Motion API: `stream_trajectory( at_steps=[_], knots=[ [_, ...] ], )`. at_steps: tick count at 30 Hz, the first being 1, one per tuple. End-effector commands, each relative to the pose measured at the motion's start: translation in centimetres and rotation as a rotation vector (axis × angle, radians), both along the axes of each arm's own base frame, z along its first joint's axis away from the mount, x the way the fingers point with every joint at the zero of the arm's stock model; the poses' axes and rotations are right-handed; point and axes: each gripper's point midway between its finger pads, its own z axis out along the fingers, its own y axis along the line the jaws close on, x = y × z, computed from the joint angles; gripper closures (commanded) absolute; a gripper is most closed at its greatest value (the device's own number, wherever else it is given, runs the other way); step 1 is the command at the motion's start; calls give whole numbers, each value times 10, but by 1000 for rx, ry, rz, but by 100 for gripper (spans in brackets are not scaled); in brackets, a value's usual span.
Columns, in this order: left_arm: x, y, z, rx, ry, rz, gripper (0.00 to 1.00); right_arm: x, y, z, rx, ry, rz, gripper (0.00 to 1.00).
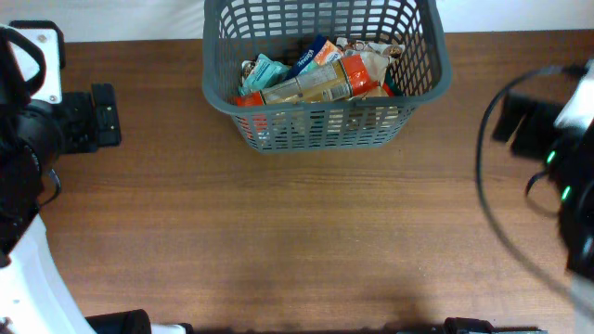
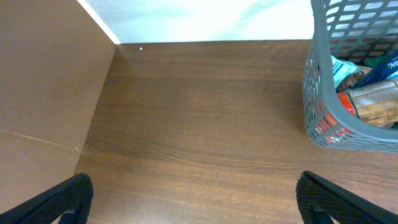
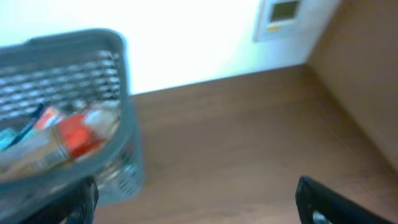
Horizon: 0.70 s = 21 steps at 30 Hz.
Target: Pack container
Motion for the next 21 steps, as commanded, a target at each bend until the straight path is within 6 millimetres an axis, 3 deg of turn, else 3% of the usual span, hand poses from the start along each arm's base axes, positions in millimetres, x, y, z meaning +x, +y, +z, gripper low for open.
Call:
stream_trajectory(
  at_steps=[1, 8, 14, 21],
  knots=[
    [0, 3, -2, 0, 7, 13, 1, -17, 21, -17, 14, -36, 69, 1],
    [0, 2, -2, 1, 7, 13, 1, -45, 38, -61, 15, -47, 128, 1],
    [0, 3, -2, 0, 7, 13, 1, -47, 40, -90, 17, -61, 139, 1],
    [0, 2, -2, 0, 6, 13, 1, -42, 43, -119, 16, -223, 158, 1]
  ],
)
